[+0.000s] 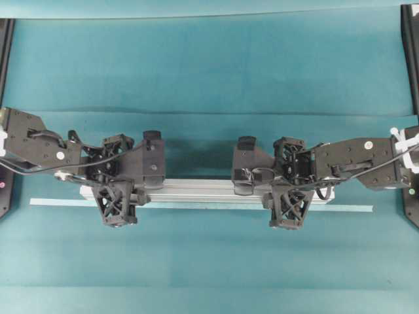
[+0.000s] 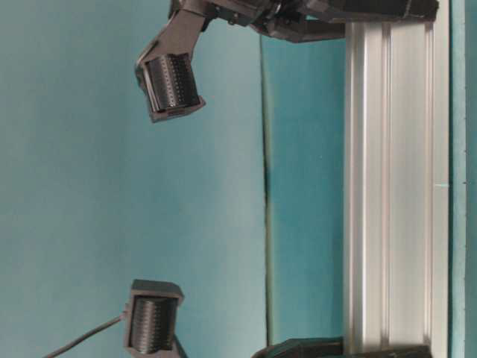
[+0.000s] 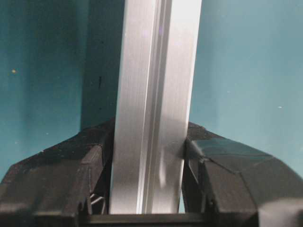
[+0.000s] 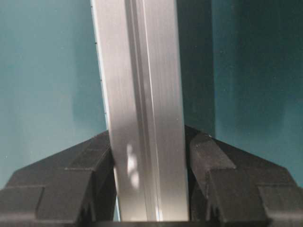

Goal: Lift the metal rail with both hands.
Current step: 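Lower the held rail back down onto the table with both grippers, then open both grippers and raise them away from the rail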

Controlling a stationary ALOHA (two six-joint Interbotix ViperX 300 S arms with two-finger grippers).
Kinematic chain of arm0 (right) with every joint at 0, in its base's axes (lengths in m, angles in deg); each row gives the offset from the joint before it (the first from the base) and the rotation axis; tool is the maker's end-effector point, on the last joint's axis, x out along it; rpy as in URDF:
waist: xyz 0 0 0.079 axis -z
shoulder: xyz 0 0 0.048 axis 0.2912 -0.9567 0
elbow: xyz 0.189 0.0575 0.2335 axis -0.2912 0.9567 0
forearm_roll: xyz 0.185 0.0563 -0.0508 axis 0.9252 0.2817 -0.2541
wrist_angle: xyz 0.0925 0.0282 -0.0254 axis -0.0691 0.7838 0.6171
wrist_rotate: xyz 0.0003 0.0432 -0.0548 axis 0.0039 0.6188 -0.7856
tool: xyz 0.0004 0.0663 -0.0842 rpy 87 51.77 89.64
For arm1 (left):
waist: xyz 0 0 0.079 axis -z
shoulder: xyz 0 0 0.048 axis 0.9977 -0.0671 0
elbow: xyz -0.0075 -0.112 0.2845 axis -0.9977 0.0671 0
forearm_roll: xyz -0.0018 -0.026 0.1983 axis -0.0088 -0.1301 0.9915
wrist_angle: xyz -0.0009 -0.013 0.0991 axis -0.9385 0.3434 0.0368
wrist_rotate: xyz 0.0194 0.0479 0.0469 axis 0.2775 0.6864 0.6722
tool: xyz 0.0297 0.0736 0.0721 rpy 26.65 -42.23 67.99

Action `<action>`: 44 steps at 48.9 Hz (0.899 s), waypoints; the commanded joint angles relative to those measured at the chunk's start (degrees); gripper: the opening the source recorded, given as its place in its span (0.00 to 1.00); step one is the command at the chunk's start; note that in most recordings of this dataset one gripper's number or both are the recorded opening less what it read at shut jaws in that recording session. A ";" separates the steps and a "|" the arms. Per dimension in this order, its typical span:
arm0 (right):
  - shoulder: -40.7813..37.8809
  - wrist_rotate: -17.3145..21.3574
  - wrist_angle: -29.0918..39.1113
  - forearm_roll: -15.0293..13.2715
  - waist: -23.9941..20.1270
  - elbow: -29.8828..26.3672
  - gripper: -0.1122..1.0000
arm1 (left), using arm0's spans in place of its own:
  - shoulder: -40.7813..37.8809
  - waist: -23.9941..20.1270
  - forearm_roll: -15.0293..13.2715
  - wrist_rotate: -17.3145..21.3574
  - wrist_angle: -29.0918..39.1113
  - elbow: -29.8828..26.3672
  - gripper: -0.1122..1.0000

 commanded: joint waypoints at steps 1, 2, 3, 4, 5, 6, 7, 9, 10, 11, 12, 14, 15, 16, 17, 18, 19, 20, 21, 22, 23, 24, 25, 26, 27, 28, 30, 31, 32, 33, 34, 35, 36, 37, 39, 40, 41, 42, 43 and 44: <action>-2.46 0.09 -0.44 -0.09 0.53 1.14 0.44 | 0.18 -0.35 -0.18 -0.44 -2.46 -0.09 0.42; -2.55 0.09 -0.53 -0.09 0.62 1.14 0.44 | 0.09 -0.35 -0.26 -0.44 -2.99 0.00 0.42; -2.55 0.09 -0.62 -0.09 0.70 1.14 0.44 | -0.09 -0.35 -0.18 -0.44 -3.43 0.00 0.42; -2.55 0.09 -0.62 -0.09 0.79 1.23 0.44 | -0.09 -0.35 -0.26 -0.44 -3.87 0.00 0.42; -2.55 0.09 -0.62 -0.09 0.88 1.23 0.44 | -0.18 -0.35 -0.18 -0.44 -4.31 0.09 0.42; -2.55 0.09 -0.70 -0.18 0.88 1.23 0.44 | -0.18 -0.35 -0.26 -0.35 -4.75 0.09 0.42; -2.55 0.09 -0.70 -0.09 1.05 1.23 0.44 | -0.18 -0.26 -0.26 -0.35 -5.10 0.00 0.42; -2.55 0.00 -0.70 -0.26 1.14 1.23 0.44 | -0.26 -0.35 -0.26 -0.35 -5.62 0.00 0.42; -2.55 0.09 -0.70 -0.18 1.14 1.32 0.44 | -0.26 -0.35 -0.18 -0.35 -5.80 0.09 0.42; -2.55 0.09 -0.70 -0.26 1.23 1.23 0.44 | -0.26 -0.35 -0.18 -0.35 -5.89 0.09 0.42; -2.55 0.09 -0.79 -0.26 1.23 1.23 0.44 | -0.26 -0.35 -0.26 -0.35 -5.80 0.09 0.42; -2.55 0.09 -0.70 -0.18 1.23 1.23 0.44 | -0.26 -0.35 -0.26 -0.35 -5.80 0.09 0.42; -2.55 0.09 -0.70 -0.18 1.23 1.23 0.44 | -0.26 -0.35 -0.26 -0.35 -5.71 0.18 0.42; -2.55 0.09 -0.79 -0.18 1.23 1.23 0.44 | -0.26 -0.35 -0.18 -0.35 -5.71 0.26 0.42; -2.55 0.09 -0.79 -0.26 1.23 1.32 0.44 | -0.26 -0.35 -0.18 -0.35 -5.62 0.26 0.42; -2.55 0.18 -0.70 -0.18 1.23 1.23 0.44 | -0.26 -0.35 -0.26 -0.35 -5.62 0.44 0.42; -2.55 0.09 -0.79 -0.26 1.23 1.32 0.44 | -0.26 -0.26 -0.18 -0.35 -5.71 0.53 0.42; -2.55 0.18 -0.79 -0.26 1.23 1.23 0.44 | -0.26 -0.26 -0.18 -0.35 -5.71 0.70 0.42; -2.55 0.18 -0.79 -0.18 1.23 1.23 0.44 | -0.18 -0.26 -0.26 -0.35 -5.71 0.70 0.42; -2.55 0.18 -0.88 -0.18 1.23 1.32 0.44 | -0.18 -0.18 -0.18 -0.44 -5.62 0.79 0.42; -2.46 0.18 -0.88 -0.18 1.23 1.23 0.44 | -0.18 -0.18 -0.26 -0.44 -5.62 0.79 0.42; -2.55 0.18 -0.88 -0.09 1.23 1.32 0.44 | -0.09 -0.09 -0.26 -0.44 -5.62 0.79 0.42; -2.46 0.18 -0.88 -0.09 1.23 1.23 0.44 | -0.09 -0.09 -0.18 -0.44 -5.62 0.79 0.42; -2.46 0.18 -0.88 -0.09 1.23 1.23 0.44 | -0.09 0.09 -0.18 -0.44 -5.62 0.88 0.42; -2.55 0.18 -0.88 0.00 1.23 1.23 0.44 | -0.09 0.09 -0.26 -0.35 -5.62 0.79 0.42; -2.55 0.18 -0.88 0.00 1.23 1.23 0.44 | -0.09 0.18 -0.18 -0.35 -5.62 0.88 0.42; -2.46 0.26 -0.88 0.00 1.23 1.23 0.44 | -0.18 0.35 -0.26 -0.35 -5.62 0.88 0.42; -2.46 0.26 -0.88 0.00 1.23 1.32 0.44 | -0.18 0.35 -0.18 -0.35 -5.71 0.88 0.42; -2.46 0.26 -0.88 0.09 1.23 1.32 0.44 | -0.18 0.44 -0.18 -0.35 -5.62 0.88 0.42; -2.55 0.35 -0.88 0.09 1.23 1.23 0.44 | -0.18 0.44 -0.26 -0.35 -5.62 0.88 0.42; -2.46 0.35 -0.88 0.09 1.23 1.32 0.44 | -0.18 0.53 -0.26 -0.35 -5.62 0.88 0.42; -2.46 0.35 -0.88 0.09 1.23 1.23 0.44 | -0.26 0.44 -0.26 -0.35 -5.71 0.88 0.42; -2.46 0.35 -0.88 0.09 1.23 1.23 0.44 | -0.26 0.44 -0.26 -0.35 -5.71 0.88 0.42; -2.46 0.44 -0.88 0.09 1.23 1.32 0.44 | -0.26 0.44 -0.26 -0.35 -5.71 0.88 0.42; -2.55 0.53 -0.97 0.09 1.23 1.32 0.44 | -0.26 0.53 -0.18 -0.35 -5.98 0.88 0.42; -2.55 0.70 -1.05 0.09 1.23 1.32 0.44 | -0.35 0.53 -0.18 -0.35 -5.98 0.88 0.42; -2.46 0.70 -1.14 0.09 1.23 1.32 0.45 | -0.26 0.53 -0.18 -0.35 -6.06 0.79 0.42; -2.46 0.70 -1.14 0.09 1.23 1.23 0.45 | -0.26 0.44 -0.18 -0.35 -6.06 0.79 0.42; -2.46 0.79 -1.05 0.18 1.14 1.23 0.45 | -0.35 0.44 -0.18 -0.35 -6.06 0.79 0.42; -2.55 0.79 -1.14 0.18 1.14 1.23 0.45 | -0.35 0.44 -0.26 -0.35 -6.06 0.88 0.42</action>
